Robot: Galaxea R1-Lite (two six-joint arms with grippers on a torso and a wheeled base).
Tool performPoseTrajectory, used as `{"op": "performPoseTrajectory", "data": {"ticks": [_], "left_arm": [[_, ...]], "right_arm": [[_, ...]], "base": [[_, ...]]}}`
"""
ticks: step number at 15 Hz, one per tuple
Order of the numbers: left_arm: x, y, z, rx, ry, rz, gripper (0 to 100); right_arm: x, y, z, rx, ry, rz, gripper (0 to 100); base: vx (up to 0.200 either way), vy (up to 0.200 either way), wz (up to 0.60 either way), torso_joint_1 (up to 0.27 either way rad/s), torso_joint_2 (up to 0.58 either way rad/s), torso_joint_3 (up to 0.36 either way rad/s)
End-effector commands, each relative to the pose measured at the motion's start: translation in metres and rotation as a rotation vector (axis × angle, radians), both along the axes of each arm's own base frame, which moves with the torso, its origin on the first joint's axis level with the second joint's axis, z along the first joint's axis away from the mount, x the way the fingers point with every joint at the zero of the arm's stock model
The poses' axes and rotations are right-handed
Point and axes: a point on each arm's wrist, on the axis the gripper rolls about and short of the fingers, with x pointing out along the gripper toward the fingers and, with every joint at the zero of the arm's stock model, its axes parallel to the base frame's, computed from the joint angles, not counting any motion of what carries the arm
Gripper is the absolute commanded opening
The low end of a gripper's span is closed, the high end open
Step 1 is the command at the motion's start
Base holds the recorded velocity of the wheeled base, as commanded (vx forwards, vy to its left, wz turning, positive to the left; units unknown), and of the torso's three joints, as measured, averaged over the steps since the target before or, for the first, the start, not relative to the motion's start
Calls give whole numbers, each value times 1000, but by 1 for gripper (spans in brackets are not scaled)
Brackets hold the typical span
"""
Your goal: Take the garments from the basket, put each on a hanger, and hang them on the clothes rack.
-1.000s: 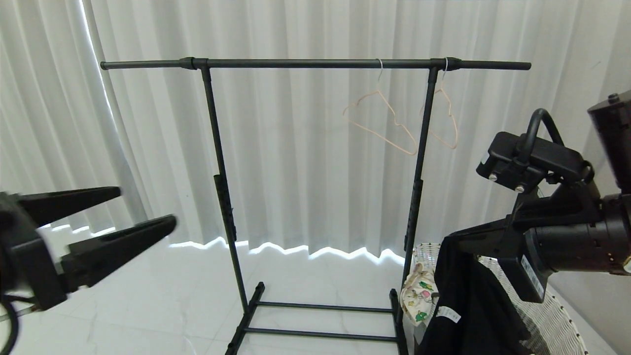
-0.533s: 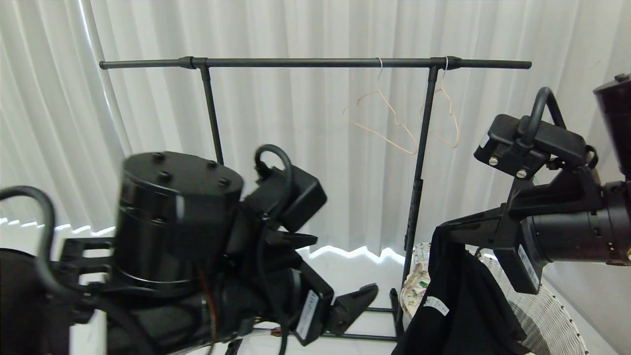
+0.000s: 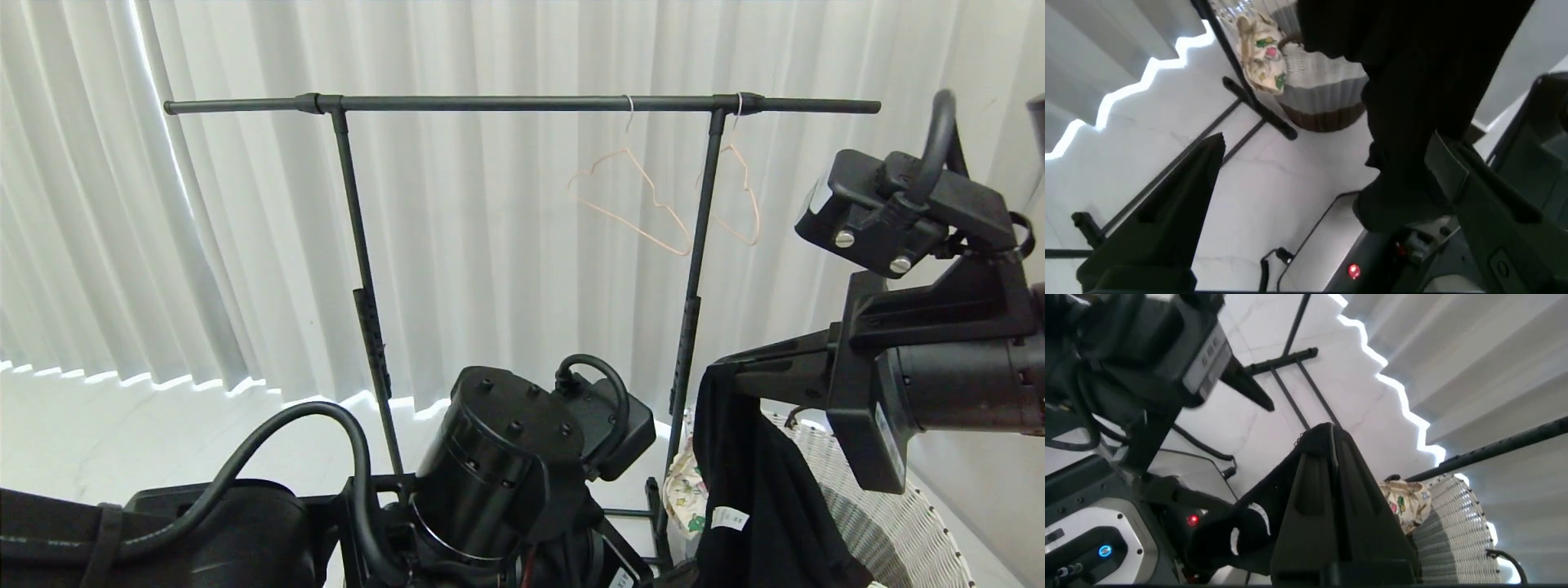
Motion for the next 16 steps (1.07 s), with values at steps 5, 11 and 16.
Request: {"op": "performPoseTrajectory", "data": {"ticks": [5,11,16], "left_arm": [[-16,19,-7,-20,-1,-25,100],[2,13,-1,-99,-9,-38,100],[10,8,-41,15,68,-20,100]], "right_arm": [[-1,0,-1,0,2,5,0],[-3,3,-1,-2,3,19,0],[-5,3,0,1,-1,27,0]], "base": [[0,0,0,0,0,0],[0,0,0,0,0,0],[0,0,0,0,0,0]]}}
